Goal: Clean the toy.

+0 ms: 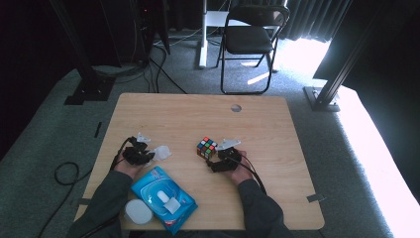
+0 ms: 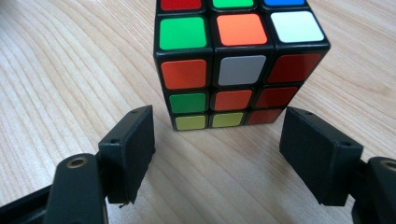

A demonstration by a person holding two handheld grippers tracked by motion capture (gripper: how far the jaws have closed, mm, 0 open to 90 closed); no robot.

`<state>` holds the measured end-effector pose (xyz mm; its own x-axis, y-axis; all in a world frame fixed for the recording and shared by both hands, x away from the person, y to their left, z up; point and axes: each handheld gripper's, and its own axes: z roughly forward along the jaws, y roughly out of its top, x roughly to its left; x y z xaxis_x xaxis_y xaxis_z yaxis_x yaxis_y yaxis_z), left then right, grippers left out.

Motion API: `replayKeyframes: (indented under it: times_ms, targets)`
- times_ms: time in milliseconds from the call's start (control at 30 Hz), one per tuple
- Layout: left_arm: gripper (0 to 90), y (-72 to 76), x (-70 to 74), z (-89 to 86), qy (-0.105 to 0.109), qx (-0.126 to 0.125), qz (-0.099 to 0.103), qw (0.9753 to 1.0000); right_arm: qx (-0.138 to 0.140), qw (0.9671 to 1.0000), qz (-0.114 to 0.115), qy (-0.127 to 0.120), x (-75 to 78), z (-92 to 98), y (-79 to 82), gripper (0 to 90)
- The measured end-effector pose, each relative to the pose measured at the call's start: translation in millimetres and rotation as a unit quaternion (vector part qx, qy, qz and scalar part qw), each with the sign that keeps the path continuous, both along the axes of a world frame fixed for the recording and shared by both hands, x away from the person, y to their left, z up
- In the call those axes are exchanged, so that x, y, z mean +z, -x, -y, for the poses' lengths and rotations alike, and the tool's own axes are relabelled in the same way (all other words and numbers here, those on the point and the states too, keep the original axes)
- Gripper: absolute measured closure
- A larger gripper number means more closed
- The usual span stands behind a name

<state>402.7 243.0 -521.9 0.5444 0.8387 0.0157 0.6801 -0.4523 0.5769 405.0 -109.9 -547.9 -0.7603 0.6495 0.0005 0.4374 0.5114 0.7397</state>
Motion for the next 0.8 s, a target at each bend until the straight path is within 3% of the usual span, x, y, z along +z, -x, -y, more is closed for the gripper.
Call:
replayKeyframes:
  times_ms: [100, 367, 433, 567, 767, 800]
  targets:
    - [84.3, -0.5, 0.3, -2.7, 0.013, 0.003, -0.003, 0.9999, -0.003, 1.0, 0.002, 0.001, 0.0, -0.3, 0.2, 26.4]
    - [85.5, 0.2, 9.7, -4.2, 0.04, -0.002, 0.001, 0.9992, -0.007, 1.0, 0.0, -0.001, -0.1, 0.1, 0.7, 26.4]
    - [85.6, 0.7, 15.7, -3.1, 0.052, -0.007, 0.005, 0.9986, -0.01, 0.9999, -0.002, 0.002, -0.2, 1.9, 0.6, 21.1]
    - [85.6, -0.3, 22.0, -0.6, 0.054, -0.016, 0.011, 0.9984, 0.0, 1.0, -0.007, -0.002, -0.2, 2.9, -0.8, 16.1]
    - [85.7, -1.3, 26.6, 2.1, 0.057, -0.024, 0.017, 0.998, 0.002, 0.9999, 0.003, -0.012, 1.6, 1.1, -4.5, 16.7]
    - [85.8, -1.5, 30.3, 5.5, 0.061, -0.031, 0.02, 0.9975, 0.002, 0.9998, 0.012, -0.013, 2.8, -1.9, -6.1, 20.7]
